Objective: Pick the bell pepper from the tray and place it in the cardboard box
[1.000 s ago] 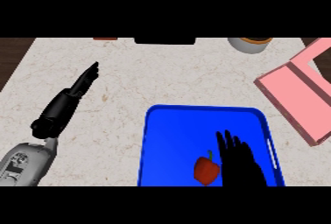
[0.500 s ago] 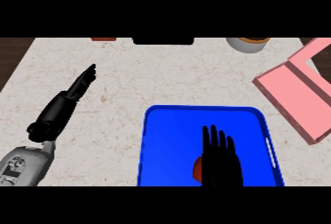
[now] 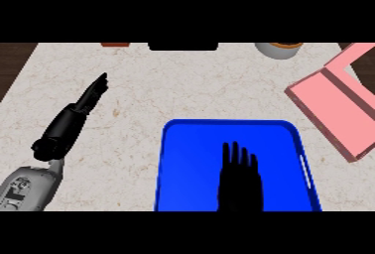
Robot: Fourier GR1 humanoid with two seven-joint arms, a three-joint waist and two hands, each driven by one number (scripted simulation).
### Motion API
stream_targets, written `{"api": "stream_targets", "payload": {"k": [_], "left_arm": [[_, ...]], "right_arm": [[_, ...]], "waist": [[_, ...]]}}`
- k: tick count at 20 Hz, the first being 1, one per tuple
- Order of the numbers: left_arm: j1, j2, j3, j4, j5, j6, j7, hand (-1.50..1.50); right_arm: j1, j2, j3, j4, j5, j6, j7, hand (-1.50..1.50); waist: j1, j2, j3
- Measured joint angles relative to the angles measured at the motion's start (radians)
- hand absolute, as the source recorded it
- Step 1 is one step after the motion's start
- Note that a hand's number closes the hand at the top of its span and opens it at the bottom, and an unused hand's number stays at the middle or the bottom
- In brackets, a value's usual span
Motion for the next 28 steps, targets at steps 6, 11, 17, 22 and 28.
{"api": "stream_targets", "payload": {"k": [6,11,17,22,28], "left_arm": [[0.013,0.002,0.011,-0.032,-0.004,-0.016,0.014,0.00],[0.012,0.002,0.026,-0.036,-0.002,-0.030,0.025,0.00],[0.012,-0.009,0.044,-0.033,-0.013,-0.046,0.022,0.00],[0.037,-0.040,0.053,-0.020,-0.047,-0.055,-0.005,0.00],[0.016,-0.071,0.063,-0.037,-0.076,-0.063,0.034,0.00]], "right_arm": [[0.010,0.024,-0.056,0.059,0.032,0.020,-0.039,-1.50],[0.027,0.029,-0.065,0.089,0.066,0.019,-0.038,-1.50],[0.061,0.034,-0.091,0.118,0.076,0.008,-0.063,-1.50],[0.081,0.031,-0.076,0.135,0.112,0.006,-0.118,1.50],[0.047,0.037,-0.055,0.175,0.207,-0.018,-0.163,1.50]], "waist": [[0.003,0.000,0.001],[0.002,0.000,0.001],[0.001,0.000,0.001],[0.000,-0.001,0.001],[0.000,-0.001,0.001]]}}
